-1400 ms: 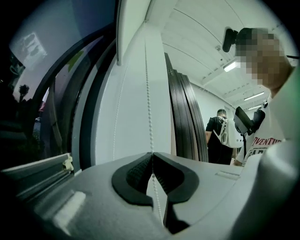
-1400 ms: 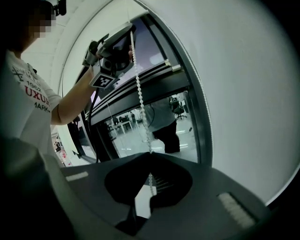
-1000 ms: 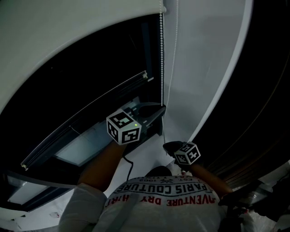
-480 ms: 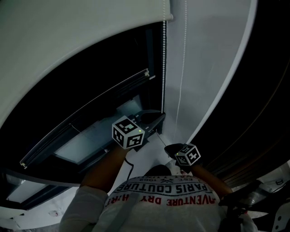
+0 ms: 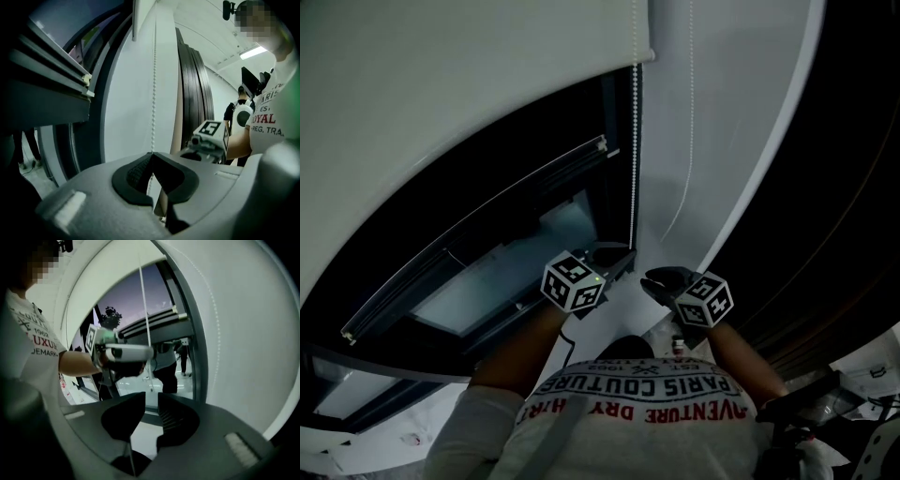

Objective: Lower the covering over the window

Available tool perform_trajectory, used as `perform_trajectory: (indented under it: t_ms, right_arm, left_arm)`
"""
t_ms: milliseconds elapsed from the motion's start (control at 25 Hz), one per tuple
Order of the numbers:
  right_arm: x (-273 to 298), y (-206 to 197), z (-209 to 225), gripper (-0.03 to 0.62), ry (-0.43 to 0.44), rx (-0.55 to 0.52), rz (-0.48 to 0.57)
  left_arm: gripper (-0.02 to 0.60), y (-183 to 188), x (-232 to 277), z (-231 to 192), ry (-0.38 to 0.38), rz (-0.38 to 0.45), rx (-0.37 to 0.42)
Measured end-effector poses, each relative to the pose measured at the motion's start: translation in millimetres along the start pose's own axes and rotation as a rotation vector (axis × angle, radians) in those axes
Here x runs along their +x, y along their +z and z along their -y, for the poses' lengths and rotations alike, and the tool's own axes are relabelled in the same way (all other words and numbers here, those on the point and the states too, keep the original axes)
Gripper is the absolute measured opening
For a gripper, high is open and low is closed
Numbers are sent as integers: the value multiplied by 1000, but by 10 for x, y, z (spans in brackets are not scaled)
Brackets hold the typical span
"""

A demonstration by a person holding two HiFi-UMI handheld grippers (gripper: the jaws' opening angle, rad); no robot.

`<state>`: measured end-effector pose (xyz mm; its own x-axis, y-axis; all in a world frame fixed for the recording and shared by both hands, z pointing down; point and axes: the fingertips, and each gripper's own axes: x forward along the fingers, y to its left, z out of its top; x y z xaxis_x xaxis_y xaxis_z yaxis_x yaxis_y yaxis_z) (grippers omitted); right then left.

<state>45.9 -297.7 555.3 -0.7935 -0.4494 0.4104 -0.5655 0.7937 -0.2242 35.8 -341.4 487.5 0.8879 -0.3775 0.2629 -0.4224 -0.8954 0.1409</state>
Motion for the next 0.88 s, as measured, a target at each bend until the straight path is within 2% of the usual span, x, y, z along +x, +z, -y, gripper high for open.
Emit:
perform_trajectory:
  t_ms: [120, 200, 400, 560, 880]
  right_arm:
    - [-188, 475, 11, 75, -22, -54, 102]
    - [-337, 808, -2, 74, -24, -68, 187]
    - [-594, 1468, -161, 74, 21, -84, 343]
    - [-589, 1787, -286, 94, 47, -135, 369]
    - [-612, 2234, -277, 89, -3, -205, 407]
  left_arm:
    - [9, -212, 24, 28, 6, -32, -16]
    - [9, -258, 24, 62, 11, -21, -29]
    - [9, -251, 17, 96, 23, 4, -48]
    - [9, -234, 43, 133, 18, 18, -75]
    - [10, -236, 99, 208, 0, 20, -83]
